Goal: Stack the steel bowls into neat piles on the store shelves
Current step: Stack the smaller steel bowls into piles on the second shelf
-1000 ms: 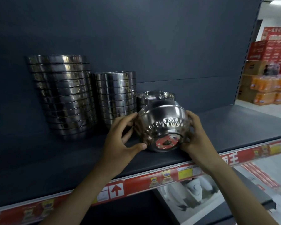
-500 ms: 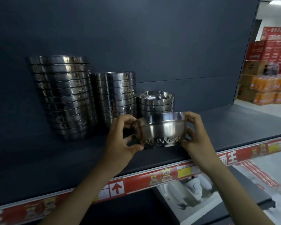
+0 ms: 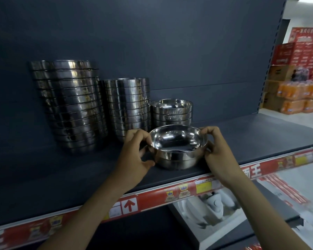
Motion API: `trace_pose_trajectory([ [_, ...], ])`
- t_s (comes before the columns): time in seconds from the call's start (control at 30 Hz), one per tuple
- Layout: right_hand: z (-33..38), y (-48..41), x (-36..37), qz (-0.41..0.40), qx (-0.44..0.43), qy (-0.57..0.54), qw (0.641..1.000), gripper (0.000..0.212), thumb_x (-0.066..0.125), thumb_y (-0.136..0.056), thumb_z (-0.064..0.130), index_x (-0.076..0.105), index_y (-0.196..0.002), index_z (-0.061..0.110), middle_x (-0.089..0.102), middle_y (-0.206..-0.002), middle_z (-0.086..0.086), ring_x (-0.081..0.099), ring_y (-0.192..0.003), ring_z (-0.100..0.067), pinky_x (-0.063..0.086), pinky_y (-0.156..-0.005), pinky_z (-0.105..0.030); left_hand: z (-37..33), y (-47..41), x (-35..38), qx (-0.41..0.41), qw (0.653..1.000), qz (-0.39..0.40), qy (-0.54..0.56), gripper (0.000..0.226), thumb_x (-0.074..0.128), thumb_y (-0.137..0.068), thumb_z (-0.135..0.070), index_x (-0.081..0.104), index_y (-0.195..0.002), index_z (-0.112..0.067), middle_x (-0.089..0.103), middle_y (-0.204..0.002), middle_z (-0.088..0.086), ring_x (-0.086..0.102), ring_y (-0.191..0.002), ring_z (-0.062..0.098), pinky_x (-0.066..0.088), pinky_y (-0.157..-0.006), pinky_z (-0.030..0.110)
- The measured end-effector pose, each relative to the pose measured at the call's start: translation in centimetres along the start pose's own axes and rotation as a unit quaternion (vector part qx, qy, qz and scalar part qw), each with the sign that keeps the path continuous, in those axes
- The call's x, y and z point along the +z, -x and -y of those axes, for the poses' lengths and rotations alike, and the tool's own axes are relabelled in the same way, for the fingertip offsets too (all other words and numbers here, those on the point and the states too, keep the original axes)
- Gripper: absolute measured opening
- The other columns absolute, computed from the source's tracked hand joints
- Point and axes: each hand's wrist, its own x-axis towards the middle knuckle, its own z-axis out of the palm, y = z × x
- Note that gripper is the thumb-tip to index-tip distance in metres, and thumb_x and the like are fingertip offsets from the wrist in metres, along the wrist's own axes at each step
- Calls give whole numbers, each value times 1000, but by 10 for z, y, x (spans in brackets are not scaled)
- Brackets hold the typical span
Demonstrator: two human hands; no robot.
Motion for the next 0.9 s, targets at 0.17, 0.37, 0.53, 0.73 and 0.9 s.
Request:
trace_pose_trajectory([
  [0.17, 3, -1, 4, -34, 14, -60, 998, 61, 35, -72, -27, 51, -105, 23, 66, -101, 9, 65, -90, -12, 49, -59, -21, -9, 2, -4, -38, 998, 23, 35, 44, 63, -70, 5, 49, -99, -25, 45, -116, 0, 54, -112, 9, 50, -97, 23],
  [0.37, 16, -7, 3, -61, 97, -249, 962, 50, 36, -60, -9, 51, -101, 15, 54, -83, -2, 50, -53, -8, 37, -51, -23, -9, -2, -6, -175, 971, 38, 156, 53, 59, -64, -17, 48, -114, -32, 58, -114, 0, 57, -107, 13, 45, -86, 27],
  [0.53, 16, -5, 6, -42, 107, -212, 971, 57, 42, -48, 6, 50, -103, 17, 52, -82, -1, 48, -63, -12, 38, -56, -26, -6, -2, -5, -185, 971, 54, 140, 57, 67, -65, -20, 49, -118, -25, 65, -108, 5, 62, -104, 16, 44, -85, 27],
  [0.73, 15, -2, 8, -43, 100, -196, 974, 58, 43, -52, 9, 45, -110, 14, 51, -82, -1, 48, -67, -14, 39, -57, -25, -8, -1, -6, -188, 973, 45, 129, 70, 74, -54, -41, 51, -119, -26, 62, -118, 6, 60, -111, 20, 45, -89, 30],
  [0.9, 18, 1, 8, -50, 93, -203, 974, 55, 44, -53, 10, 47, -108, 15, 54, -82, 1, 50, -69, -13, 40, -60, -27, -15, 2, -8, -173, 977, 39, 117, 68, 75, -57, -45, 53, -119, -28, 64, -118, 2, 62, -110, 15, 48, -90, 29],
])
